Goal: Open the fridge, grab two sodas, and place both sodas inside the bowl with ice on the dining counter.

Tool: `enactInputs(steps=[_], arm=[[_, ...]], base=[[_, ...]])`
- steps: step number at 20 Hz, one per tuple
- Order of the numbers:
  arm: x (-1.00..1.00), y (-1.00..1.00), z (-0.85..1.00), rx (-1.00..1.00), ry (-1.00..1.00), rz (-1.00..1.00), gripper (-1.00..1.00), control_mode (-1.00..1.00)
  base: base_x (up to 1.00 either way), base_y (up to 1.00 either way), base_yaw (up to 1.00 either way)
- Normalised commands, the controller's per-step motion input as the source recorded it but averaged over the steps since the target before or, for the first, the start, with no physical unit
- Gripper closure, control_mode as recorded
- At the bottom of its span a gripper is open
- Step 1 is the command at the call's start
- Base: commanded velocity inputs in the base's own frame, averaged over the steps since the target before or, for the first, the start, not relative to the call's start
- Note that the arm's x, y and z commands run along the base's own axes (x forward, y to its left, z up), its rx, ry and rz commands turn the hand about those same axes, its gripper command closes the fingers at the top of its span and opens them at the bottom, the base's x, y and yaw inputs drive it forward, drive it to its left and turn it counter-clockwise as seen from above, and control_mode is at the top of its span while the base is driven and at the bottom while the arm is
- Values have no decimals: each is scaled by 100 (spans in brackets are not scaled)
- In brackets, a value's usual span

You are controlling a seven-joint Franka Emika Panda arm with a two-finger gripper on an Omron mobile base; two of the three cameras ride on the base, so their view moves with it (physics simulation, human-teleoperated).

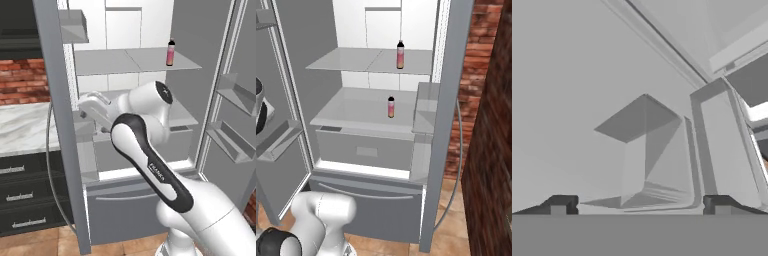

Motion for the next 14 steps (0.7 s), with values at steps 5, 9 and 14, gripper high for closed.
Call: enactInputs(steps=[5, 9, 14], arm=[[-50, -75, 15, -6, -9, -5, -100, -100], [-51, -81, 5, -9, -4, -8, -100, -100], [-43, -89, 0, -16, -1, -13, -100, -100]], base=[[0, 0, 0], [0, 0, 0], [0, 0, 0]])
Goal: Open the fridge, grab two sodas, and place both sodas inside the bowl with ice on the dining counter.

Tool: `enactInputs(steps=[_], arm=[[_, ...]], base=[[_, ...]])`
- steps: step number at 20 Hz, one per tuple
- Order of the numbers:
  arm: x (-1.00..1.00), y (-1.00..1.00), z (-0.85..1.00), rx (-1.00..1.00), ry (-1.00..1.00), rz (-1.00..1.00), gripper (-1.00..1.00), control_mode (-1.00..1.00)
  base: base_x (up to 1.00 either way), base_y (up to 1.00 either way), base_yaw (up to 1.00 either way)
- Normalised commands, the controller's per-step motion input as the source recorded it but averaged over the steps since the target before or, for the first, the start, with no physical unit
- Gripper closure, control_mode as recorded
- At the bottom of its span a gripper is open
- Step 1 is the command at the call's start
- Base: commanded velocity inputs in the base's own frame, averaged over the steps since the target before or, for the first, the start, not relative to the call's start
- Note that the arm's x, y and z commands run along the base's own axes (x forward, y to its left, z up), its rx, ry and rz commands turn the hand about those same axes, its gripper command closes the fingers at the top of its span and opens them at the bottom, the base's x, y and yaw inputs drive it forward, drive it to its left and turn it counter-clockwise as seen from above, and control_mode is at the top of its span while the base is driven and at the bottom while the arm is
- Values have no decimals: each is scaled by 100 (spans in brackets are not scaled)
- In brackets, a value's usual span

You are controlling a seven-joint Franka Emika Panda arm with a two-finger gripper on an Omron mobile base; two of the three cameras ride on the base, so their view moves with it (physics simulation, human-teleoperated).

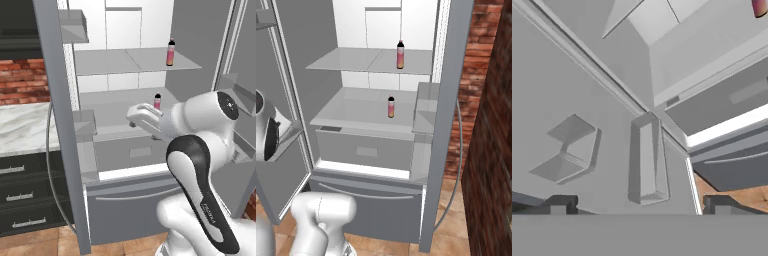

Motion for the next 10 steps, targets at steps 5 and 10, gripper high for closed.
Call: enactInputs(steps=[5, 10], arm=[[-47, -87, -2, -20, -1, -16, -100, -100], [-44, -82, -35, -21, 0, -15, -100, -100]], base=[[0, 0, 0], [0, 0, 0]])
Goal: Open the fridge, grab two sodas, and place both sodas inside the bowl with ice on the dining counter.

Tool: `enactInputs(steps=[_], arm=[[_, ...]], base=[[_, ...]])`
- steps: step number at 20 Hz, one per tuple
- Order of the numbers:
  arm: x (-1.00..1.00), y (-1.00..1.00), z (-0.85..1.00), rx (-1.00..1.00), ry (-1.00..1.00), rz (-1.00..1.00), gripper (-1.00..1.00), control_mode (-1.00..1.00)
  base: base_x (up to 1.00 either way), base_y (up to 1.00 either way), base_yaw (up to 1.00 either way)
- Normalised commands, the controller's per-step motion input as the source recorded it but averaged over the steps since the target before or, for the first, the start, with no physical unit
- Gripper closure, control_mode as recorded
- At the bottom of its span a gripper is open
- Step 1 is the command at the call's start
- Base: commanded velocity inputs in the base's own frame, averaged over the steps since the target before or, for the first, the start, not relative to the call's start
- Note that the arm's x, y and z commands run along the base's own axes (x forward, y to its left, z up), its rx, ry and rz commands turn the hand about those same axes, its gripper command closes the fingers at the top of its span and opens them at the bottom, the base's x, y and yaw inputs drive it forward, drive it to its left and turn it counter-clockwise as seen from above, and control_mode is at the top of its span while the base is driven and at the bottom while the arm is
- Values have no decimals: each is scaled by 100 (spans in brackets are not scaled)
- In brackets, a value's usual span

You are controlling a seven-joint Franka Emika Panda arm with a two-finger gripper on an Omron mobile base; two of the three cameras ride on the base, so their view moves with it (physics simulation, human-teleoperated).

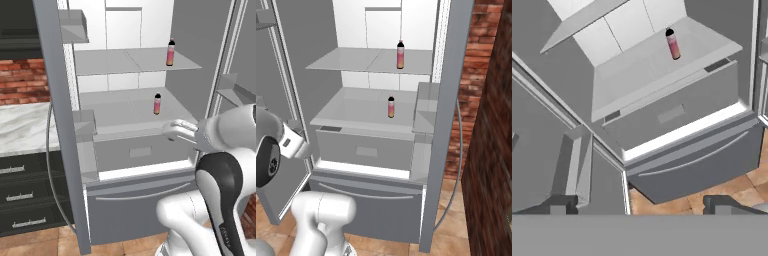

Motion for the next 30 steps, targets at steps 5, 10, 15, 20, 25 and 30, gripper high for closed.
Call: enactInputs(steps=[5, 10, 15, 20, 25, 30], arm=[[-5, -52, -44, -28, 0, -2, -100, -100], [-1, -36, -5, 2, 0, 1, -100, -100], [-15, -25, -18, 0, 0, 0, -100, -100], [-1, -4, -21, 0, 2, 0, -100, -100], [0, 0, -15, 0, 1, 0, -100, -100], [9, 1, -6, -1, 2, 0, -100, 100]], base=[[0, 0, 0], [0, 0, 0], [0, 0, 0], [0, 0, 0], [0, 0, 0], [10, 2, 0]])
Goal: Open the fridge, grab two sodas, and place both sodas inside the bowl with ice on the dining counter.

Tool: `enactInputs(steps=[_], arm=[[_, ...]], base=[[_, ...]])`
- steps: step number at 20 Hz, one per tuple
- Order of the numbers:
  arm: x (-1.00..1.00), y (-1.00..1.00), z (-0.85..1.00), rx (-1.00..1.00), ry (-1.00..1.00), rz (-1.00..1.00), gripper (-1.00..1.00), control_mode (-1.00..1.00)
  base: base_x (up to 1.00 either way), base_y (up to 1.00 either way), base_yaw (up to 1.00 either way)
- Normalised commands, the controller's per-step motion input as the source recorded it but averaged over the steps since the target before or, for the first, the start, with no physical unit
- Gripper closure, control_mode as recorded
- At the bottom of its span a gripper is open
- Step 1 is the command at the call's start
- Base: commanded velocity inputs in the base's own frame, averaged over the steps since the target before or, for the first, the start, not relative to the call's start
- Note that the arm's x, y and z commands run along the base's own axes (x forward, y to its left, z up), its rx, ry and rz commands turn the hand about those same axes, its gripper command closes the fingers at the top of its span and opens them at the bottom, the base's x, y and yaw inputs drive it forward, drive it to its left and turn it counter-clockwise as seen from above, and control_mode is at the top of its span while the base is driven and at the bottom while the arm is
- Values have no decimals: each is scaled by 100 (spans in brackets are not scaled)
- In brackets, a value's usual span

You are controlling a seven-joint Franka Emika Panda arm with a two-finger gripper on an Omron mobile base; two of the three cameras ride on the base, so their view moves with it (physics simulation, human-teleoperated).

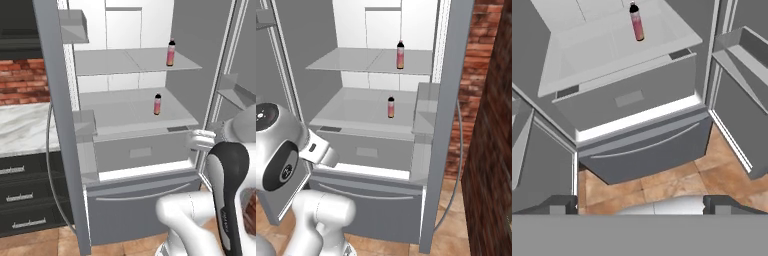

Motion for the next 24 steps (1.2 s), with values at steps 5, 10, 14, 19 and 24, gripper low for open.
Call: enactInputs(steps=[5, 10, 14, 19, 24], arm=[[0, 0, 0, 0, 0, 0, -100, 100], [0, 0, 0, 0, 0, 0, -100, 100], [0, 0, 0, 0, 0, 0, -100, 100], [0, 0, 0, 0, 0, 0, -100, 100], [0, 0, -12, -1, -3, 0, -100, -100]], base=[[67, 13, 0], [66, 12, -1], [60, 6, -1], [54, 2, -2], [15, 0, -1]])
